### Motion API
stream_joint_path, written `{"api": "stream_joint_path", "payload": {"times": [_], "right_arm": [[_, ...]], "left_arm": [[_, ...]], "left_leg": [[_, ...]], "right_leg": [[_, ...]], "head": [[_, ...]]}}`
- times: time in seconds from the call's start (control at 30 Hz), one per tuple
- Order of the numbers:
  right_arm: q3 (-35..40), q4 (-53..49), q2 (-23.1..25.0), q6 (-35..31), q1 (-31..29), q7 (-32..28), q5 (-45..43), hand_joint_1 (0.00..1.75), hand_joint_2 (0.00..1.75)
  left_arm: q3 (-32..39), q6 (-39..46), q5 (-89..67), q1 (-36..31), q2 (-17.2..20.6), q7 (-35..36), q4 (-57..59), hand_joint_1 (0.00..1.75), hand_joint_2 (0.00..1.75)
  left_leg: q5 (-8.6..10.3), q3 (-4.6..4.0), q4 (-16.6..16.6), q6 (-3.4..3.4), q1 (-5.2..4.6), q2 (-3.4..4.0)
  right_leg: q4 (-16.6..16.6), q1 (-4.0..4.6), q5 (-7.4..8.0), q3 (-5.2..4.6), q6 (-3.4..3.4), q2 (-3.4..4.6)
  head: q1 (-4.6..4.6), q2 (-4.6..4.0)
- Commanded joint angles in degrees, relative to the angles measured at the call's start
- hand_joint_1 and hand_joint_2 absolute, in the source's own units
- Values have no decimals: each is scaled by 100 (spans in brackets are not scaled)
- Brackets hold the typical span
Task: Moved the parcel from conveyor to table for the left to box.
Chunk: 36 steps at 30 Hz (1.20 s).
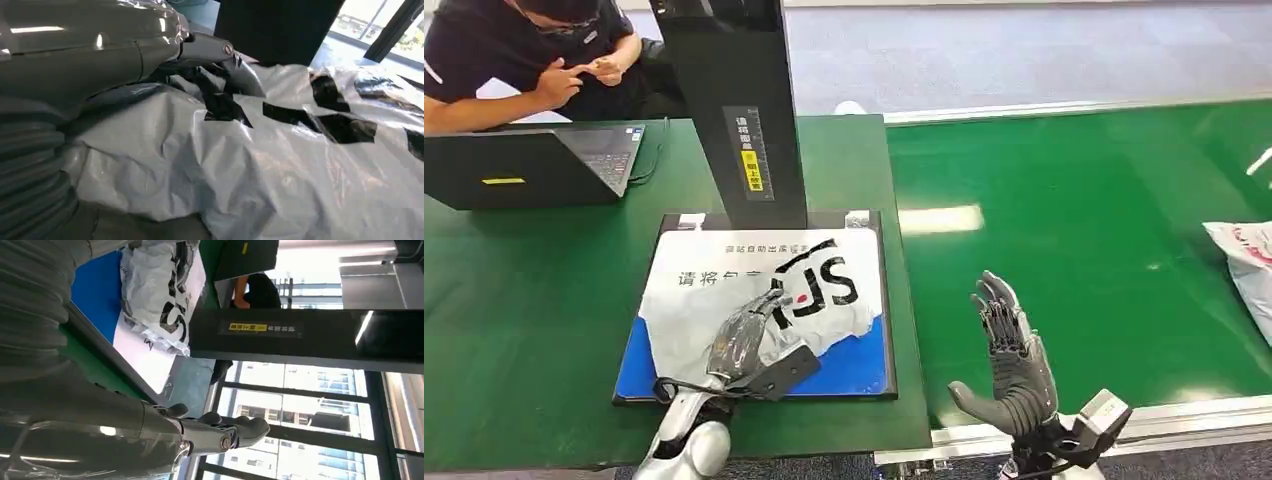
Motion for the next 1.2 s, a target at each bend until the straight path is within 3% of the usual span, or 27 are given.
{"api": "stream_joint_path", "payload": {"times": [0.03, 0.37, 0.53, 0.63, 0.73, 0.8, 0.93, 1.2], "right_arm": [[-247, 149, 167, 54, -30, 61, -5, 0, 175], [-255, 281, 159, 61, -69, 68, -47, 0, 175], [-269, 217, 189, 65, -61, 104, -88, 0, 175], [-274, 127, 220, 91, -43, 155, -114, 0, 175], [-276, 114, 215, 102, -50, 122, -149, 0, 175], [-269, 140, 199, 96, -74, 104, -166, 0, 175], [-275, 157, 194, 66, -93, 91, -158, 0, 175], [-425, 308, 136, 43, -148, 46, -371, 0, 175]], "left_arm": [[214, -15, 56, 14, 22, -183, 478, 175, 175], [310, 53, 62, 17, 5, -188, 549, 175, 175], [620, 947, -631, -176, 57, 307, 854, 175, 175], [1106, 2298, -1419, -606, 243, 442, 1362, 175, 175], [1702, 3396, -2007, -1040, 723, 641, 1629, 175, 175], [2062, 3216, -1987, -1154, 806, 313, 1613, 175, 175], [2244, 3447, -2273, -1072, 763, 569, 1268, 175, 175], [3785, 3447, -2565, -1918, 1945, 908, 1840, 175, 175]], "left_leg": [[0, 13, -8, -2, -1, 0], [5, 19, -20, -5, -2, 1], [2, 20, -15, -4, -1, 3], [7, 18, -15, -7, 0, -1], [15, 12, -19, -13, 4, 1], [14, 0, -9, -18, 11, -1], [22, -7, -7, -25, 18, -2], [20, -25, -1, -29, 29, 13]], "right_leg": [[-4, 0, 0, 9, -8, -1], [-13, 0, 6, 13, -18, -1], [-9, 0, 4, 15, -13, 2], [-8, 1, 6, 12, -16, -2], [-7, 6, 14, 0, -26, 0], [-3, 15, 16, -9, -31, -2], [2, 22, 15, -14, -34, -3], [9, 32, 23, -35, -42, 12]], "head": [[0, 0], [0, 0], [0, 0], [2, 0], [0, 0], [2, 0], [-2, 0], [0, 0]]}}
